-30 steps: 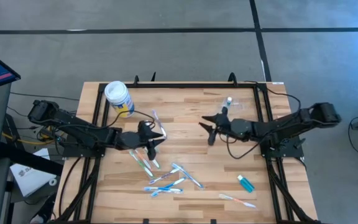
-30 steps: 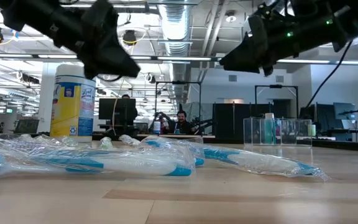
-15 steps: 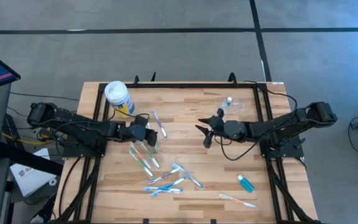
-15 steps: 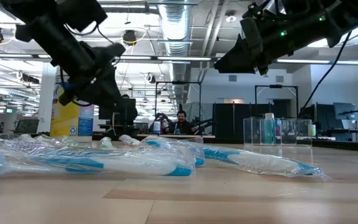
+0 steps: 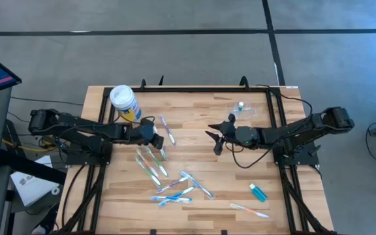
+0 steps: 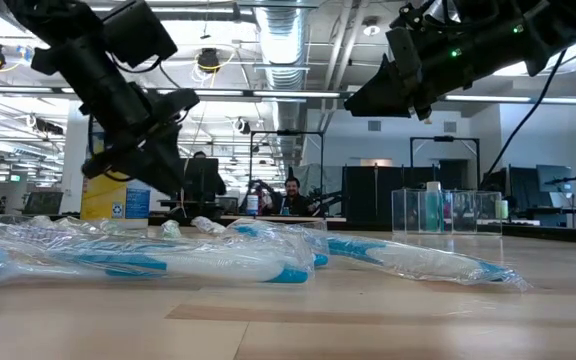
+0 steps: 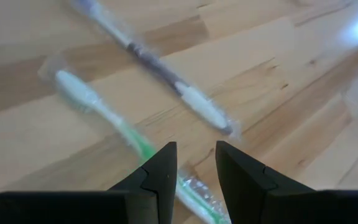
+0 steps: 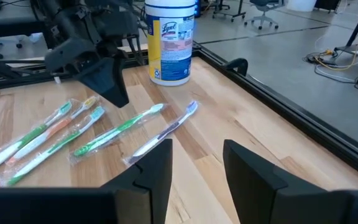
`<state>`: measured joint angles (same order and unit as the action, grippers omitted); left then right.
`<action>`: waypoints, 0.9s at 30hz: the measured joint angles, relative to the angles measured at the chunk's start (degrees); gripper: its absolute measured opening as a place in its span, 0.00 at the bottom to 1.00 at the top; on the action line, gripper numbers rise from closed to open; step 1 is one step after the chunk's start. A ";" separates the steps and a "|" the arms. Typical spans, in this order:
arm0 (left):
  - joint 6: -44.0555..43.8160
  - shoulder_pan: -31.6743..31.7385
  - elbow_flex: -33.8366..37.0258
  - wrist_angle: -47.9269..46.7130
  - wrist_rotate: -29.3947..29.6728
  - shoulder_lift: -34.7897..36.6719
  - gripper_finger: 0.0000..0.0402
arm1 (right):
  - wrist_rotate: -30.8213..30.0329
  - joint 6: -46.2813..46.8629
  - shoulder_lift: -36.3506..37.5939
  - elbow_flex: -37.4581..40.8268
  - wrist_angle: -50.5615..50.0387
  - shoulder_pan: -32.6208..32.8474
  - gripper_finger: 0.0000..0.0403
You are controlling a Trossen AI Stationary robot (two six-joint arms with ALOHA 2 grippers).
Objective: Pick & Place toothbrushing station
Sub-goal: Put the top green toothbrush into the right transparent organizer
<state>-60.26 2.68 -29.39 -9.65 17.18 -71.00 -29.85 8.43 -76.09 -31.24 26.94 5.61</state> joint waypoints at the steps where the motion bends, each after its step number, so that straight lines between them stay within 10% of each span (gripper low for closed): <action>1: -0.68 0.00 0.49 0.04 -0.02 0.00 0.26 | 0.00 0.00 0.00 0.00 0.00 0.00 0.33; 27: -10.49 0.04 6.54 16.34 2.55 -11.41 0.42 | 0.00 0.13 -0.02 0.00 0.22 -0.03 0.32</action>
<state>-70.75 2.72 -22.85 6.70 19.73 -82.41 -29.85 8.56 -76.12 -31.24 27.16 5.58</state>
